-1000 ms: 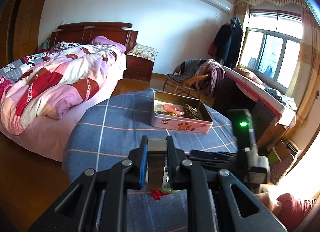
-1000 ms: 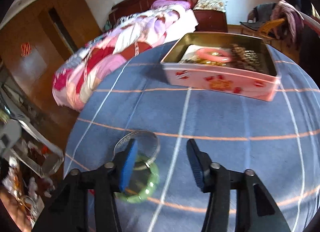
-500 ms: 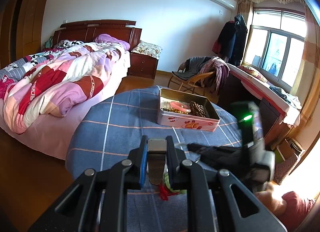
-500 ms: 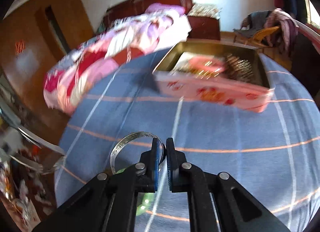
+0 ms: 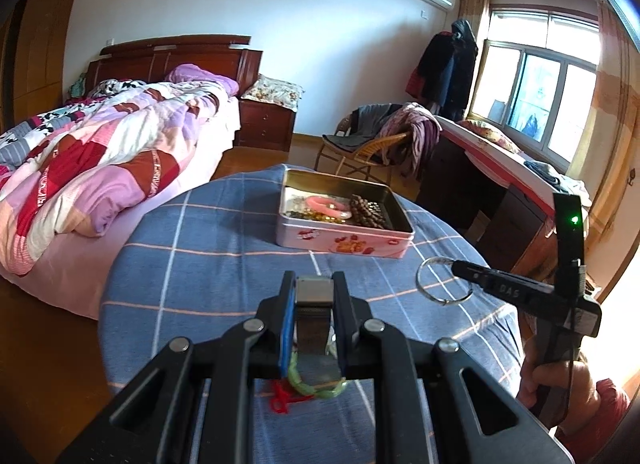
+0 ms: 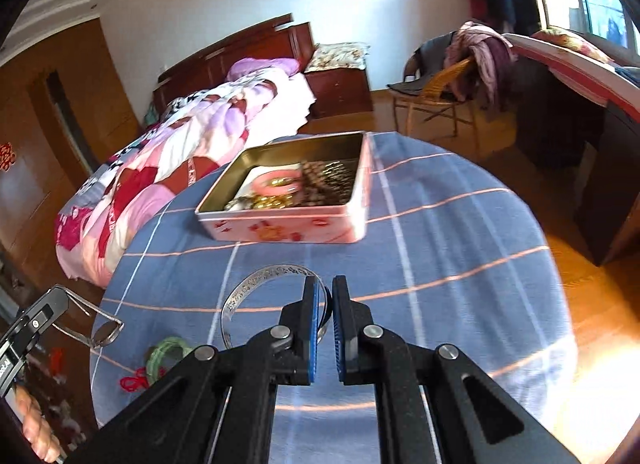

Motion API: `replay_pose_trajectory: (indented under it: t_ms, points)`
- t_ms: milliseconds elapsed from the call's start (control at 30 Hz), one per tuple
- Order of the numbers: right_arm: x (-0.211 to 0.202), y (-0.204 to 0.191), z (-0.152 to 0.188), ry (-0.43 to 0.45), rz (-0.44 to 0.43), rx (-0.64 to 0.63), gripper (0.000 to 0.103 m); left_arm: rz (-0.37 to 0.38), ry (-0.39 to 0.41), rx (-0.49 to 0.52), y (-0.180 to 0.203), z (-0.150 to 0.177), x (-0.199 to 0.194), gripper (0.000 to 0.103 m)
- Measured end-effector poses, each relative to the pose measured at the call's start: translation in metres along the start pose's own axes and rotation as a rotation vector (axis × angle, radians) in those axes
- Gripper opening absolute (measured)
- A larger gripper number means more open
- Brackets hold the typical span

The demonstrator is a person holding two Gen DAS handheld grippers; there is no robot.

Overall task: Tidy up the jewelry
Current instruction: 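Carry the watch and silver bangle into the pink tin and open both tools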

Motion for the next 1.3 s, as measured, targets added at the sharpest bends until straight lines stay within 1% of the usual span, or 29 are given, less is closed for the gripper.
replay_pose_trajectory:
  t_ms: [167, 333, 500, 600, 700, 833, 1000, 1100, 1200, 1300]
  points:
    - [-0.011, 0.014, -0.009, 0.038, 0.016, 0.011, 0.006, 0.035, 0.004, 0.003, 0.010, -0.007, 0.007, 0.018]
    - [-0.013, 0.013, -0.013, 0.057, 0.017, 0.008, 0.006, 0.012, 0.007, 0.041, 0.018, -0.014, 0.012, 0.018]
    - [-0.006, 0.005, -0.007, 0.040, 0.008, -0.023, 0.006, 0.028, -0.012, 0.047, 0.023, -0.011, 0.023, 0.018]
    - [0.001, 0.000, -0.004, 0.026, 0.007, -0.048, 0.006, 0.025, -0.034, 0.055, 0.023, -0.008, 0.033, 0.018]
    - [0.006, -0.004, -0.010, 0.022, -0.007, -0.050, 0.006, 0.028, -0.055, 0.061, 0.024, -0.010, 0.044, 0.018]
    - [0.010, -0.010, -0.033, 0.042, -0.035, -0.032, 0.006, 0.042, -0.035, 0.077, 0.030, -0.027, 0.051, 0.018]
    - [0.020, -0.020, -0.072, 0.090, -0.052, -0.020, 0.006, 0.047, 0.021, 0.105, 0.037, -0.065, 0.067, 0.018]
    - [0.032, -0.022, -0.095, 0.117, -0.038, -0.001, 0.006, 0.067, 0.048, 0.119, 0.040, -0.088, 0.084, 0.018]
    - [0.047, -0.024, -0.114, 0.135, -0.020, 0.013, 0.006, 0.062, 0.057, 0.135, 0.039, -0.106, 0.107, 0.018]
    - [0.069, -0.024, -0.127, 0.128, 0.000, 0.032, 0.006, 0.035, 0.030, 0.140, 0.032, -0.117, 0.135, 0.018]
Point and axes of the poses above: each gripper's, at about its wrist camera, not at the fingertips, and x roughly the way its jaws point, y to its right, z to its underside, the point moved 5 cm from there along x, roughly the way its jaws point, and after that the axes turned 12 degrees about z, right-handed, at the moved point
